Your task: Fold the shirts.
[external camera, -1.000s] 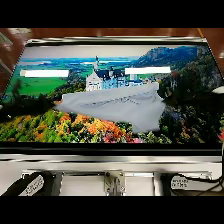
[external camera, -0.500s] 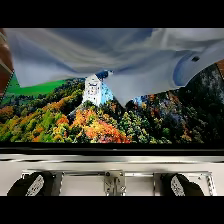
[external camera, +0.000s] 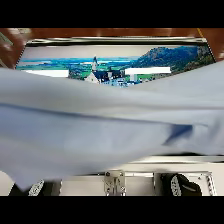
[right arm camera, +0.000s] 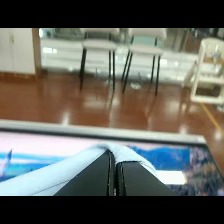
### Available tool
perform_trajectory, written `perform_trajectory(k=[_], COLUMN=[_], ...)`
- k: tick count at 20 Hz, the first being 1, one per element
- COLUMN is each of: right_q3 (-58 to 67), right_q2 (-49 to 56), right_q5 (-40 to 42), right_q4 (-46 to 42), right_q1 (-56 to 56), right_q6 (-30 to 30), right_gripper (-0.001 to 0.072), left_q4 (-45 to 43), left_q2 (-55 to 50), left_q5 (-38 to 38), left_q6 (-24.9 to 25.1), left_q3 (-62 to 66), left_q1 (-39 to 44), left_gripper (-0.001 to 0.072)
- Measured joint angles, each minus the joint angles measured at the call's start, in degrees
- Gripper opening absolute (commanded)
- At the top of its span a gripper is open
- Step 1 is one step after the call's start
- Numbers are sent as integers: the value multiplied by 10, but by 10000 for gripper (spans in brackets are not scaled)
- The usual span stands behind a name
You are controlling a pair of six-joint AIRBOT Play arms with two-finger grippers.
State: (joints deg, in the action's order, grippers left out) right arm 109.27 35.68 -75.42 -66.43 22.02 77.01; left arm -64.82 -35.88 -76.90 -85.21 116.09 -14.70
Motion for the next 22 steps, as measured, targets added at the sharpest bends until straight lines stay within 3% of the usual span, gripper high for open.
perform_trajectory(k=[6,10,12,15,22], right_q3=[-38,-192,-266,-322,-353], right_q2=[88,178,235,339,527], right_q5=[-206,-238,-189,-44,353], right_q4=[-36,-47,-53,-58,-58], right_q1=[0,-14,-45,-105,-198], right_q6=[16,23,23,24,55], right_gripper=[65,65,65,65,65], left_q4=[-31,-47,-51,-37,57], left_q2=[4,-18,-52,-154,-444], left_q5=[-84,-64,-6,118,320], left_q6=[-1,3,3,9,103], left_q3=[-171,-400,-500,-576,-497], left_q1=[0,0,0,1,27], left_gripper=[36,37,37,38,38])
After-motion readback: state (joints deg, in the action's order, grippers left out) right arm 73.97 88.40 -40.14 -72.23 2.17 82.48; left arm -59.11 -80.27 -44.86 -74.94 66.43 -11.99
